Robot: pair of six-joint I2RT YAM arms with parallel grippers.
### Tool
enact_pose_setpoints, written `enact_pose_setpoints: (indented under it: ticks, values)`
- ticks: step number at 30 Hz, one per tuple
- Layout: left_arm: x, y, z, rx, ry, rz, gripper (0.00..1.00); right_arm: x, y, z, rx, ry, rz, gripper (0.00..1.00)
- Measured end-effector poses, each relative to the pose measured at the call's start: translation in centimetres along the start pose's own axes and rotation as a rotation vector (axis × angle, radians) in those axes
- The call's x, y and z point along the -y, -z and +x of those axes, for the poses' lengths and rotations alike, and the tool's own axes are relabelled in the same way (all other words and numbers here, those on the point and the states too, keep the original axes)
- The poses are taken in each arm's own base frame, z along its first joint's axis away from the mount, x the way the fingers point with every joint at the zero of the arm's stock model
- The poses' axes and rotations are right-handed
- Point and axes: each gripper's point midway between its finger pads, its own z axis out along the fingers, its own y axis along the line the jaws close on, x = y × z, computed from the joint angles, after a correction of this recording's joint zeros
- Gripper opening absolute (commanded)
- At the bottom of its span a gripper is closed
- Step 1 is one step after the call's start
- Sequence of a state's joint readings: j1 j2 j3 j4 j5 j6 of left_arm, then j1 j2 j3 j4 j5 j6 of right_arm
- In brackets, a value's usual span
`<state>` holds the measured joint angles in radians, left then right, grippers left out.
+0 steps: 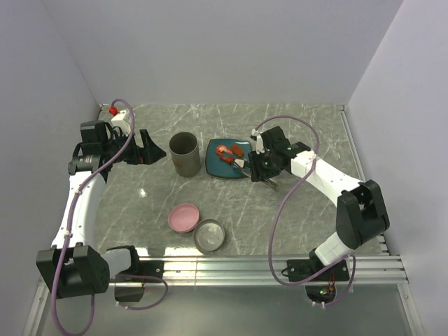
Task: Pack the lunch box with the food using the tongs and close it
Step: Pick up the fake food from the plate.
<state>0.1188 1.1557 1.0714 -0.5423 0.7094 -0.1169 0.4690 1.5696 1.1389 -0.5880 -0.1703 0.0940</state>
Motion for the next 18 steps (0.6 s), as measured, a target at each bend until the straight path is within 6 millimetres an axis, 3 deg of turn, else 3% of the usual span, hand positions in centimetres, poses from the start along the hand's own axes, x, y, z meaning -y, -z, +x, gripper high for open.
enact_pose_setpoints:
  ticks: [4,18]
  values:
    - [0.0,0.0,0.0,0.0,0.0,0.0,0.99,-0.4,1.4,-0.2,0.018,0.013,-0.016,0.33]
    - [-0.1,-0.1,0.2,-0.007,0.002,-0.003,0.99,-3.8,9.3,-2.6,0.205,0.127,-0.16,0.27]
